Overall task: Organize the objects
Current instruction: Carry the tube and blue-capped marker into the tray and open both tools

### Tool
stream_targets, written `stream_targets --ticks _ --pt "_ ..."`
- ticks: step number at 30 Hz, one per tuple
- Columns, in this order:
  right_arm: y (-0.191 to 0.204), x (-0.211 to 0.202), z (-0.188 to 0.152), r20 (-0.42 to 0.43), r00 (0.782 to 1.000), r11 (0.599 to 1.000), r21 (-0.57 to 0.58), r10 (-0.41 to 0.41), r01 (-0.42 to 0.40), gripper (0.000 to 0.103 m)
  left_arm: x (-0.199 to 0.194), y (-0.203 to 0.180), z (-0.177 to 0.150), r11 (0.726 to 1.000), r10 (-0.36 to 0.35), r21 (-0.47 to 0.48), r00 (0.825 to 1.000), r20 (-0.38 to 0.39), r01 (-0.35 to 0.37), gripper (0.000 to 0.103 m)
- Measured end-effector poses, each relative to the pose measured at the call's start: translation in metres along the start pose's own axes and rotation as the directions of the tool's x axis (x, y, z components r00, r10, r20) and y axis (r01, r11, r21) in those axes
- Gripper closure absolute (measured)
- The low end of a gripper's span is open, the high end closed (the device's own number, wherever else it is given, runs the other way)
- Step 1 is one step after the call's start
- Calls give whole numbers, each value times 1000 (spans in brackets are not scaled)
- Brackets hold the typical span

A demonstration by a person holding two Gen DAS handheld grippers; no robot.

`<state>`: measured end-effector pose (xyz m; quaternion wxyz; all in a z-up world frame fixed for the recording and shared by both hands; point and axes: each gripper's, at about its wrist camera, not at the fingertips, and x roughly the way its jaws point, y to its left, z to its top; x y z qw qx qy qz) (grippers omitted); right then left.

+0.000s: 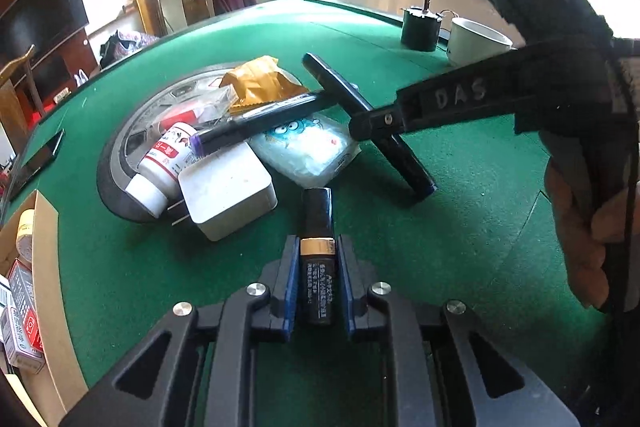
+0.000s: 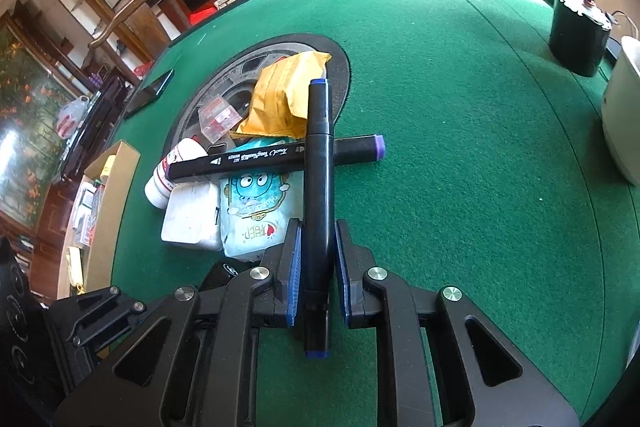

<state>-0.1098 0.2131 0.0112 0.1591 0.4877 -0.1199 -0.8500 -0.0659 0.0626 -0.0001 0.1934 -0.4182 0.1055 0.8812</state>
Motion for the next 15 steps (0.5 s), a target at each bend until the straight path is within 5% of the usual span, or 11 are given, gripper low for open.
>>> stream_targets --ticks 15 --pt "16 -14 -2 52 985 987 0 163 -163 89 -32 41 8 982 12 -188 993 117 11 87"
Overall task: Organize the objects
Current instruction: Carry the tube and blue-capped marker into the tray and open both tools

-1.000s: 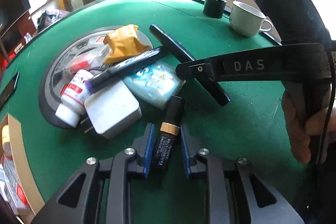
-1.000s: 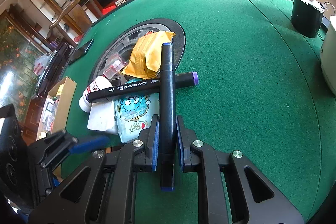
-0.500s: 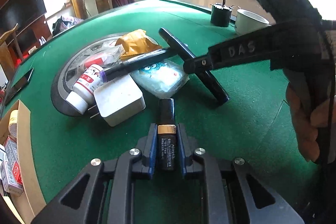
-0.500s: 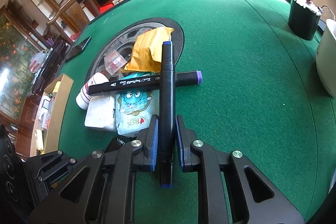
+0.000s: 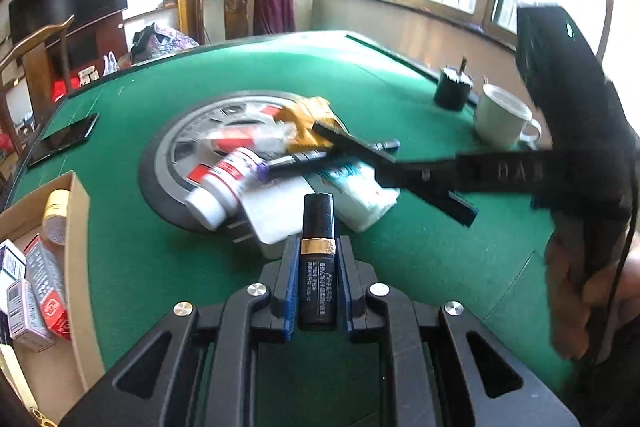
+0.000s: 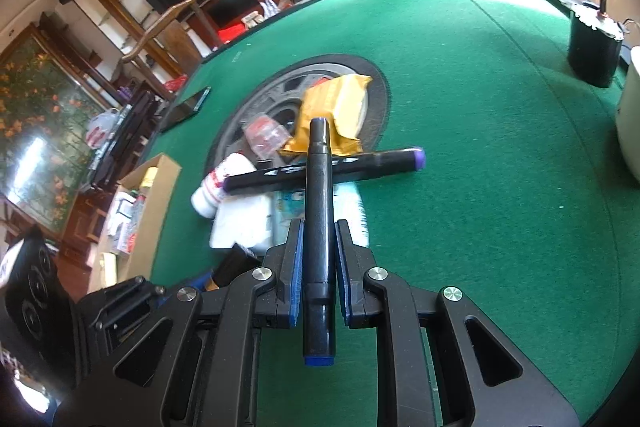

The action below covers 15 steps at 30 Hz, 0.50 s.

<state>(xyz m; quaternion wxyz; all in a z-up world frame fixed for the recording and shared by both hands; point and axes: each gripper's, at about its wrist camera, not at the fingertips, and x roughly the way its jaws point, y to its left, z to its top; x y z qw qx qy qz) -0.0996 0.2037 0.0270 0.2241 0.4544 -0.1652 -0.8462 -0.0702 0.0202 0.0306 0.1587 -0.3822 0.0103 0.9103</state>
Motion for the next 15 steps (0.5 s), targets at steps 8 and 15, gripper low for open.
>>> stream_targets --ticks 8,15 --pt "16 5 -6 -9 991 991 16 135 -134 89 -22 24 8 997 -7 -71 999 36 9 87" --pt "36 14 -15 -22 976 975 42 218 -217 89 -46 44 6 993 7 -122 998 70 2 86"
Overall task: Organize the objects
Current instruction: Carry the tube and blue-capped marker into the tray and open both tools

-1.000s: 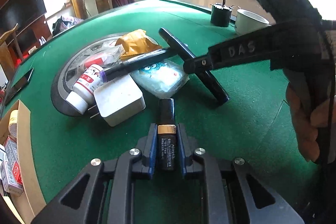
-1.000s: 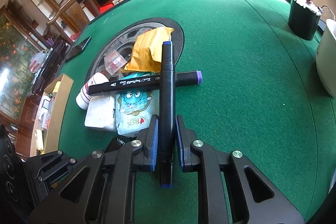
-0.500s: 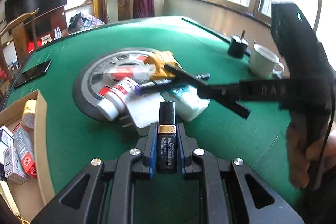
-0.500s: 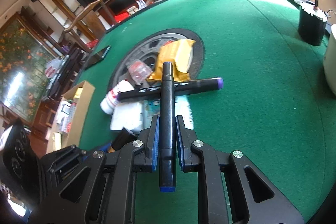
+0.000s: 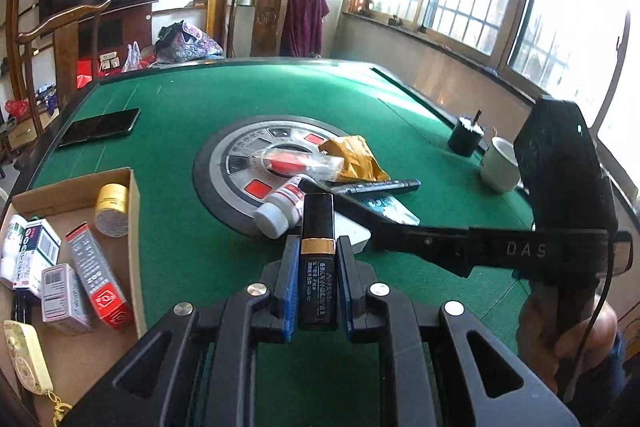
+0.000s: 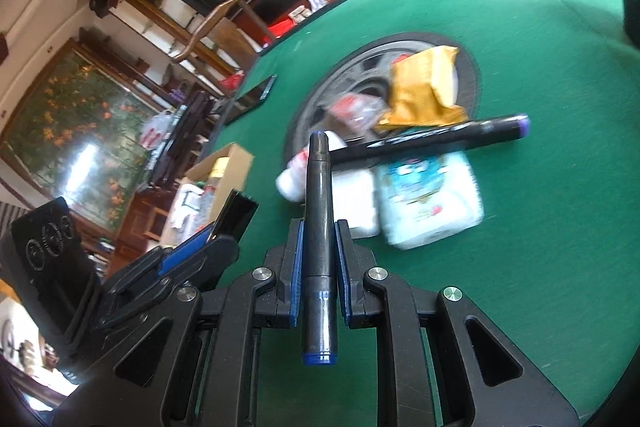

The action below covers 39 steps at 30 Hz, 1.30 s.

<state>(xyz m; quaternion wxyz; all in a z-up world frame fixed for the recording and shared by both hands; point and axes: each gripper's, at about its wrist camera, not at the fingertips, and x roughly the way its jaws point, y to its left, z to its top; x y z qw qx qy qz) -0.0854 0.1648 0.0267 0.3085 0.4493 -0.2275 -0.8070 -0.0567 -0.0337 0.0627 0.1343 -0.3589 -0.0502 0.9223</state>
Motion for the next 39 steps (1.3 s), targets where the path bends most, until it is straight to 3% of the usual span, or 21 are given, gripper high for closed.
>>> stream_targets --ticks 6,17,27,30,39 --pt "23 13 -13 -5 998 998 25 61 -61 88 -31 24 -7 997 -9 -78 999 43 13 86" --pt "91 44 -39 -81 992 993 -62 98 -103 88 -78 118 -35 959 113 -271 990 86 -86 86" --pt "157 36 -43 -50 997 968 -240 61 -71 89 -91 166 -57 921 189 -359 979 73 -151 87" --pt "172 41 -50 -92 994 959 -270 64 -86 89 -89 172 -61 914 202 -371 978 59 -166 87" --pt "189 92 -62 -184 982 943 -333 -37 -27 89 -70 189 -66 882 225 -420 974 -20 -213 87"
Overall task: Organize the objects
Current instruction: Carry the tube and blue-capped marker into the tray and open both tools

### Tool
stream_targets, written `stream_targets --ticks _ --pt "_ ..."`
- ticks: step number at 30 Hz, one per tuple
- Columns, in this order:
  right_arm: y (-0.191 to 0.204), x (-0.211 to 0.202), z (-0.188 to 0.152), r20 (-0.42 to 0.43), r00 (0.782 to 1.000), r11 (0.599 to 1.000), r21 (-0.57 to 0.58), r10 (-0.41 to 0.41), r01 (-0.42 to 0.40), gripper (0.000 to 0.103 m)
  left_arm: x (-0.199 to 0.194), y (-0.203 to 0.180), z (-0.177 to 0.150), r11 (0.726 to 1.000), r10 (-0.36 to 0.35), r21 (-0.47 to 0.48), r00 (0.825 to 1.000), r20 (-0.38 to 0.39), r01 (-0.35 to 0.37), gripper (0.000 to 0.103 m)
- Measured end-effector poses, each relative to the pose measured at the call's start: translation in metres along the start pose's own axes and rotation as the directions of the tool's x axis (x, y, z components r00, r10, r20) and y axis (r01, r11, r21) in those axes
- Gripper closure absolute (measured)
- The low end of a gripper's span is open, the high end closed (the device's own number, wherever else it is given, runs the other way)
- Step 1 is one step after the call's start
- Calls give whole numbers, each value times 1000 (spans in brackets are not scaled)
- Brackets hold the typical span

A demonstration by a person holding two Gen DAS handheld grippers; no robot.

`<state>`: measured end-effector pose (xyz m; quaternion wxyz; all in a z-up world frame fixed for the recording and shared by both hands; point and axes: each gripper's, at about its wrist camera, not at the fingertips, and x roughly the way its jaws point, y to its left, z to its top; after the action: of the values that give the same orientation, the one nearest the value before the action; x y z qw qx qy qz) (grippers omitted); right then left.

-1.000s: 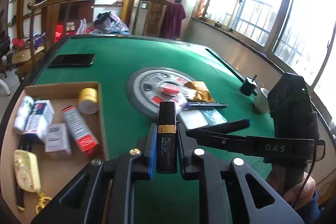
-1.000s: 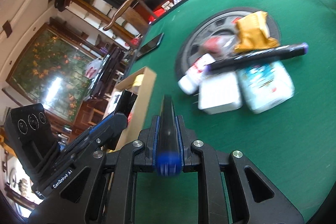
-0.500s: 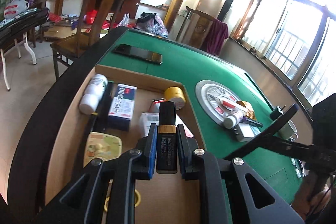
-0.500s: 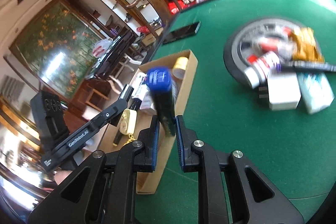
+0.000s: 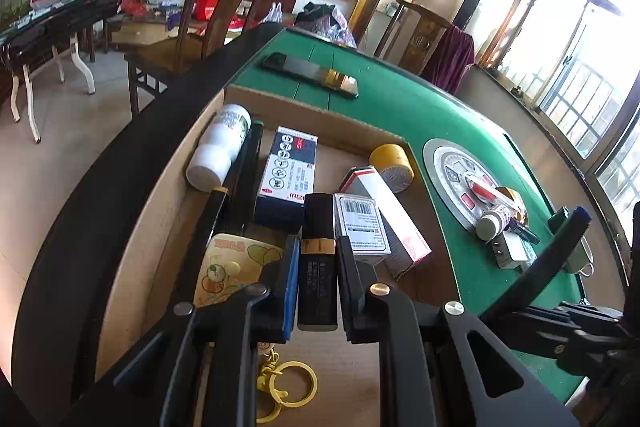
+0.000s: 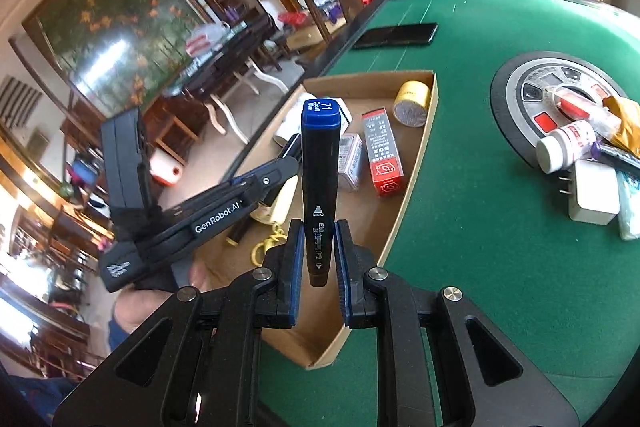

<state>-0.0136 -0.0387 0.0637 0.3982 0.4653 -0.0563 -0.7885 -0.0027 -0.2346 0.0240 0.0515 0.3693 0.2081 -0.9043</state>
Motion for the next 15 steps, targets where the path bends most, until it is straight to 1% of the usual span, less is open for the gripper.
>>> stream_targets --ticks 4,7,11,15 --pt "-5 20 8 -34 999 1000 15 -23 24 88 2 -2 1 1000 23 -1 1000 -16 -23 87" --pt "-5 31 16 -42 998 999 28 -39 40 88 7 -1 2 1000 18 -12 999 -48 -19 87" --pt "-14 48 25 -61 996 996 55 -68 72 89 8 -1 2 1000 27 -13 998 -59 -27 86" --pt "-25 65 28 -86 994 992 101 -67 76 90 9 -3 1 1000 23 -6 997 -67 -24 86"
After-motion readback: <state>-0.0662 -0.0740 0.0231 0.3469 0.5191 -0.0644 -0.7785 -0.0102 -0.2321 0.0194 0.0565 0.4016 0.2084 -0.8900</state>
